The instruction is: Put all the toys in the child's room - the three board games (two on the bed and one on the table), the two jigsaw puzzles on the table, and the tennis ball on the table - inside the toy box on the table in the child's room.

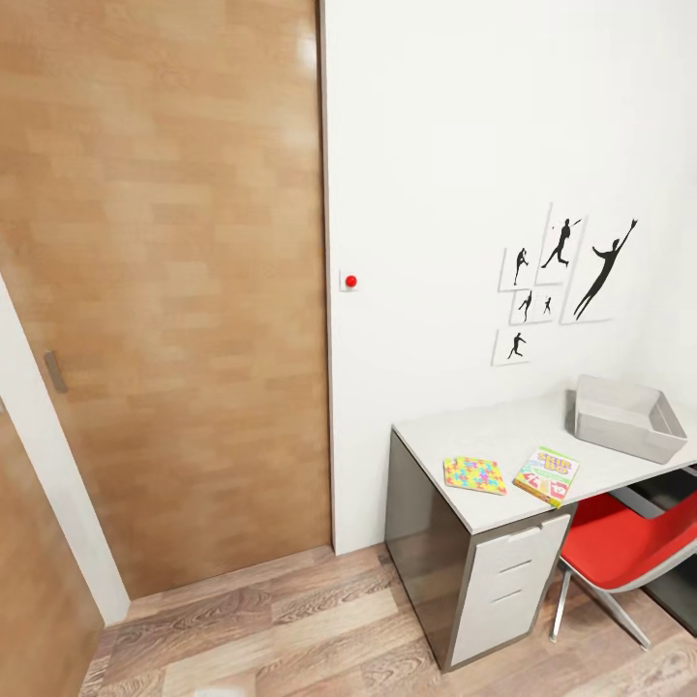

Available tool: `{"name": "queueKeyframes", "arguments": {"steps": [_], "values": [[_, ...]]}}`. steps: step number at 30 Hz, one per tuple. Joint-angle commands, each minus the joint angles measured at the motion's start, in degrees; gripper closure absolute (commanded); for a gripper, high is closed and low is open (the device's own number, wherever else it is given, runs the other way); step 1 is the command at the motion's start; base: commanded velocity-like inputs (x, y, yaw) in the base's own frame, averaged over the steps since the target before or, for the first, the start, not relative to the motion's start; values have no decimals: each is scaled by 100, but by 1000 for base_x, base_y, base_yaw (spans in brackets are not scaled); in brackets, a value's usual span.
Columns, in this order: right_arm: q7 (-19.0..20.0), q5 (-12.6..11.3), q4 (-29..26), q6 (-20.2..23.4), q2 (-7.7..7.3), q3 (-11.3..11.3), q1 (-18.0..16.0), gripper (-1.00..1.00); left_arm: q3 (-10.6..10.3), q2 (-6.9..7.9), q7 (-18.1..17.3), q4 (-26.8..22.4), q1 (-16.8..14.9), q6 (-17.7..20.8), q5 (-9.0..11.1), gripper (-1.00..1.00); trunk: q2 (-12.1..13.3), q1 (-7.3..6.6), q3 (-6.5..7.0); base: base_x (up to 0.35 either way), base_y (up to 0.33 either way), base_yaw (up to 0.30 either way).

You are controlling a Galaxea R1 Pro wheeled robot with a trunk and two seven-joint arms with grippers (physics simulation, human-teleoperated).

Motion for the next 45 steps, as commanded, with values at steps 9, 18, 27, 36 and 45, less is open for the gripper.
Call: {"name": "queueKeyframes", "arguments": {"steps": [9,18,27,36,45], "values": [[-146,-27,-12,-389,-21,-39,22,-100,-44,-2,731,293,-6,10,-9,-100,-4,2,-2,0,0,0],[-167,-10,-12,-740,-23,-50,21,-100,-52,-16,1000,355,-6,461,-21,-100,-4,2,-2,0,0,-10],[-169,-7,-12,-791,-16,-50,21,-100,-53,-18,971,361,-6,619,-32,-100,-4,2,-13,0,0,-197],[-169,-5,-12,-798,-15,-46,21,-100,-53,-37,963,361,-6,618,-37,-100,-4,2,-30,0,0,-265],[-169,-9,-12,-804,-15,-45,21,-100,-53,-43,963,361,-6,620,-38,-100,-4,2,-48,-2,0,-273]]}}
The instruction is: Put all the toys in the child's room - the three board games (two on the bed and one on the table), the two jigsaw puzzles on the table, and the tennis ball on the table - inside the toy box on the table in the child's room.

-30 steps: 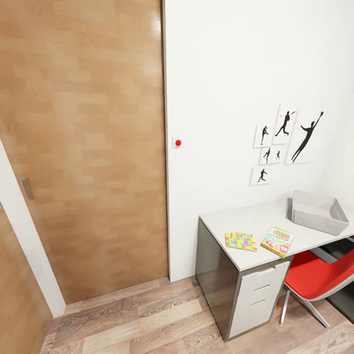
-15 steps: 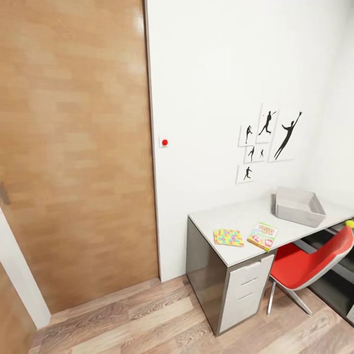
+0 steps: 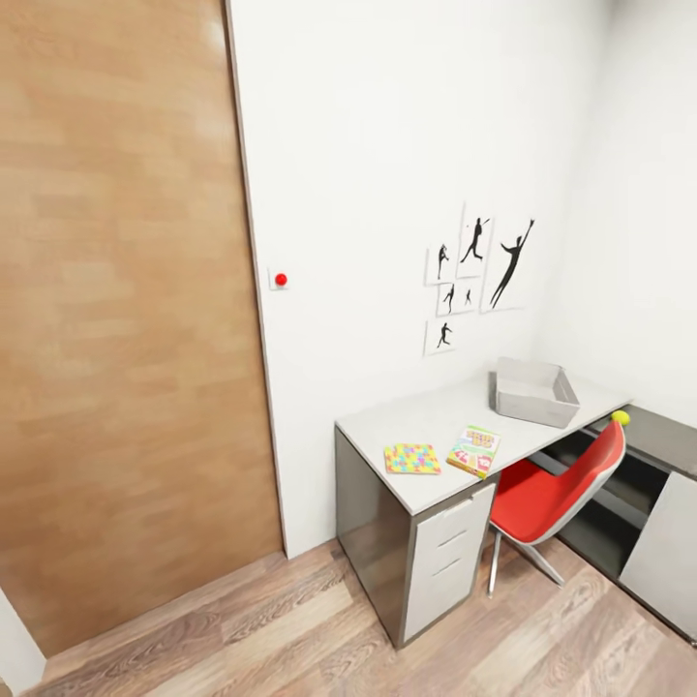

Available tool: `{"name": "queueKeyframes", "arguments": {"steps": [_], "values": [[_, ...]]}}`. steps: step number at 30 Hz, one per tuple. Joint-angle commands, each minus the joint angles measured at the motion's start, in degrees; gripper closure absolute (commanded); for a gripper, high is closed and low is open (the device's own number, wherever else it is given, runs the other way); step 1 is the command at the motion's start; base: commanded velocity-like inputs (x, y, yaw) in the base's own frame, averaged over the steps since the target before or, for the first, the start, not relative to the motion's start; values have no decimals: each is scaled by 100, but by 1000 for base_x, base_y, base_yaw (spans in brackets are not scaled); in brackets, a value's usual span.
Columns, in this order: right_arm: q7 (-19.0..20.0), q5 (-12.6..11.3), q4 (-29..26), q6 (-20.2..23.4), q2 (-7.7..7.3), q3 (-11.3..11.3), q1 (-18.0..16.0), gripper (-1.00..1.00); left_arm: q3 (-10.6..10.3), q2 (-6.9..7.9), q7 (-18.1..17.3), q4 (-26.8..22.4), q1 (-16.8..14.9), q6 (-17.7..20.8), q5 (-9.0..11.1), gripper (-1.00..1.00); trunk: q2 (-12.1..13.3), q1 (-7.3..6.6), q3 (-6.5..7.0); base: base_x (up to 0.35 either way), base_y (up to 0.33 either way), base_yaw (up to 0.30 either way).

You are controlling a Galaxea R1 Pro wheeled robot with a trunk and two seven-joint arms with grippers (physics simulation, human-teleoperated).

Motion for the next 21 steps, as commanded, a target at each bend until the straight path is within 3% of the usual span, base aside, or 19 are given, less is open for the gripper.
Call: {"name": "queueKeyframes", "arguments": {"steps": [1,12,21], "values": [[-18,-49,-4,3,3,5,-1,-100,-11,-2,16,-6,1,14,-6,-100,-4,2,-4,-33,0,-274],[-17,-50,-4,2,3,5,-1,-100,-4,-13,16,-6,1,23,-11,-100,-4,2,-27,-138,0,-274],[-20,-50,-4,2,3,5,-1,-100,0,-17,16,-6,1,22,-7,-100,-4,2,-45,-30,0,-274]]}}
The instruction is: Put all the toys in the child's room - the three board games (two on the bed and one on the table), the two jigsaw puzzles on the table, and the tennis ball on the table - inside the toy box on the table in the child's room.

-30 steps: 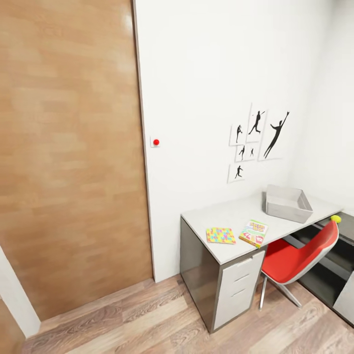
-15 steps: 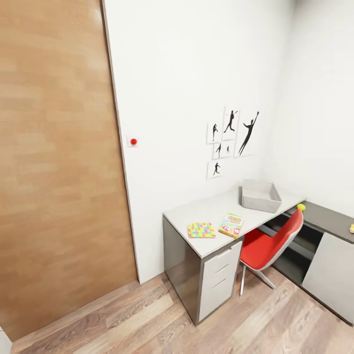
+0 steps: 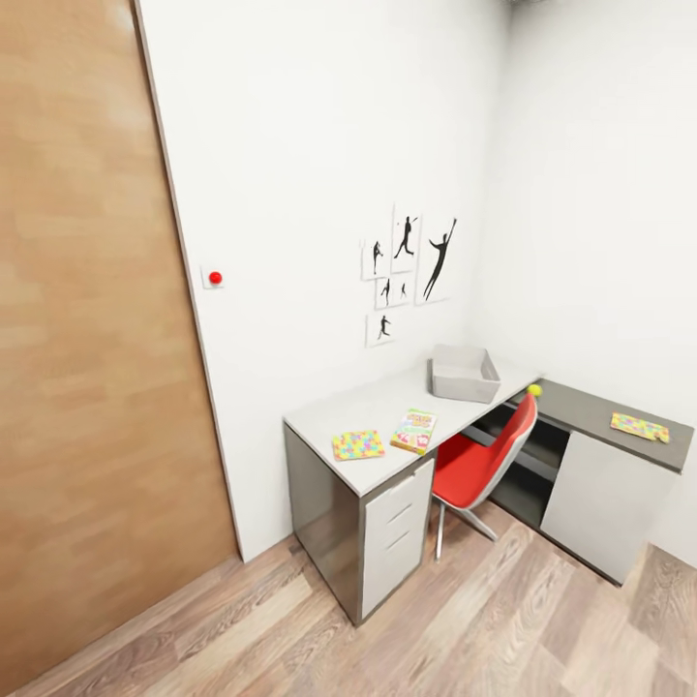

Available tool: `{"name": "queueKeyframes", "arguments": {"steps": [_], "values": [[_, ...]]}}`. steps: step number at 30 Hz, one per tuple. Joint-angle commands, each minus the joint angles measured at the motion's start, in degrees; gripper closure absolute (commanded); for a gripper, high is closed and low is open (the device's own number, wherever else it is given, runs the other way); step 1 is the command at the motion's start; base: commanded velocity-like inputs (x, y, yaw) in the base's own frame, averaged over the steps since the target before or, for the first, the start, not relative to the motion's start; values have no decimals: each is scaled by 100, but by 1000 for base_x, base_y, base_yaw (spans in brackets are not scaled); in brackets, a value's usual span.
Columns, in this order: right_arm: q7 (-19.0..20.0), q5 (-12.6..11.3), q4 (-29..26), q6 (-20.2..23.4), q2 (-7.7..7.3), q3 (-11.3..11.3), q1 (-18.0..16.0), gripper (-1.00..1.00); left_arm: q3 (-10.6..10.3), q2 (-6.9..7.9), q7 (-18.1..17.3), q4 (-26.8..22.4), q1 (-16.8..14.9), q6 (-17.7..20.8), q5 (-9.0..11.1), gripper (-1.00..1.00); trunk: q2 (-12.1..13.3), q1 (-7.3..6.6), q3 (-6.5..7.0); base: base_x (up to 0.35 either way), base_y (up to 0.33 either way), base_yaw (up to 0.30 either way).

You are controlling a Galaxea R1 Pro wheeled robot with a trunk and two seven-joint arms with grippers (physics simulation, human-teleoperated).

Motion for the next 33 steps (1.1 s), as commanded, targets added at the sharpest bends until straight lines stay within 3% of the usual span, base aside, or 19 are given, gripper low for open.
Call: {"name": "queueKeyframes", "arguments": {"steps": [1,33], "values": [[-15,-49,-4,3,3,5,-1,-100,-9,0,16,-6,2,15,-5,-100,-4,2,-4,-8,0,-274],[-21,-49,-4,3,3,1,-1,-100,4,-5,20,-6,3,19,-4,-100,-4,2,-70,-1,0,-274]]}}
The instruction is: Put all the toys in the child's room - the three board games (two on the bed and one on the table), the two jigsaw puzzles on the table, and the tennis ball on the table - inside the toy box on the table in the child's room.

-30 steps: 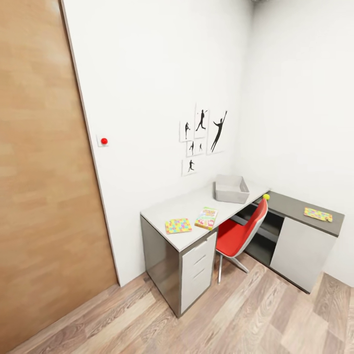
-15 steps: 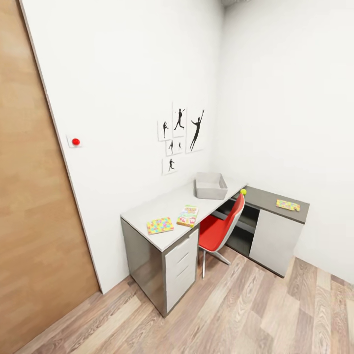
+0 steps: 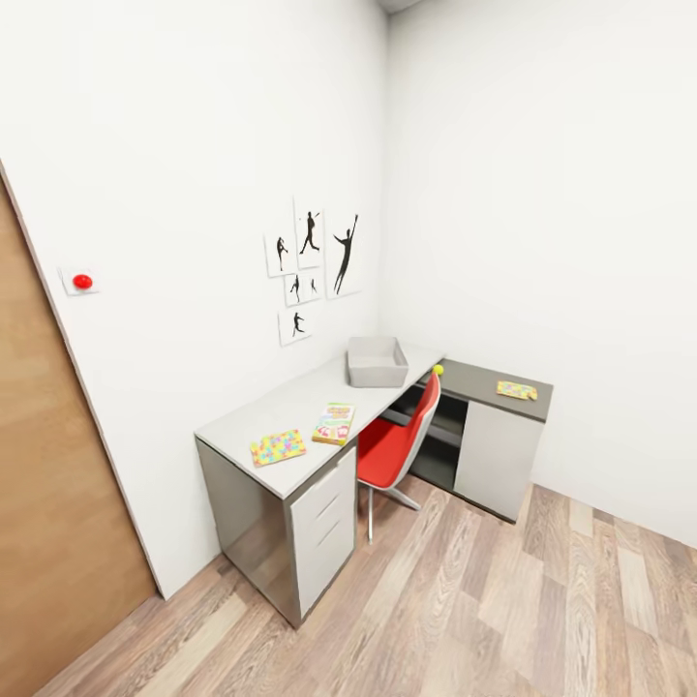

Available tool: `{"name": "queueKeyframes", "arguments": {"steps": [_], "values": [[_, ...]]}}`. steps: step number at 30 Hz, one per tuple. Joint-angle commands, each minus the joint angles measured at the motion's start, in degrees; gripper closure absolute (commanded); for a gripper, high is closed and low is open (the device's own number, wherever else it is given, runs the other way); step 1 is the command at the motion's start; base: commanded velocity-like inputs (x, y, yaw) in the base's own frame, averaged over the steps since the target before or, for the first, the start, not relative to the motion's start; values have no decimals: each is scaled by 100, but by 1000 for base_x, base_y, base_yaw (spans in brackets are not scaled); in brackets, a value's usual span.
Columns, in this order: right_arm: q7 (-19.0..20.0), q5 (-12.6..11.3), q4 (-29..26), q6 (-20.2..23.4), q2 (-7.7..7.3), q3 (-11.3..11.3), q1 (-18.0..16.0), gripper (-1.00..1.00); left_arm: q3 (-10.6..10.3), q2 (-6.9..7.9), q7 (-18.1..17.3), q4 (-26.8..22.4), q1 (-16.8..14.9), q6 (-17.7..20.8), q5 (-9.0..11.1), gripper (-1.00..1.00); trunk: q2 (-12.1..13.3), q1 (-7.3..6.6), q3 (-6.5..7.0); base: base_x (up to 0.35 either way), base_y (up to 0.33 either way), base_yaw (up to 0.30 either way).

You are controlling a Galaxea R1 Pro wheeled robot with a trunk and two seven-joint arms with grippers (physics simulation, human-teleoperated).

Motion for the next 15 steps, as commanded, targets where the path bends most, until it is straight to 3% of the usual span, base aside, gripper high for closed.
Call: {"name": "queueKeyframes", "arguments": {"steps": [1,15], "values": [[-16,-49,-4,3,3,6,-1,-100,-9,1,16,-6,1,14,-5,-100,-4,2,-4,0,0,-274],[-16,-49,-4,3,3,1,-3,-100,-6,1,20,-6,2,14,-5,-100,-4,2,-33,0,0,-274]]}}
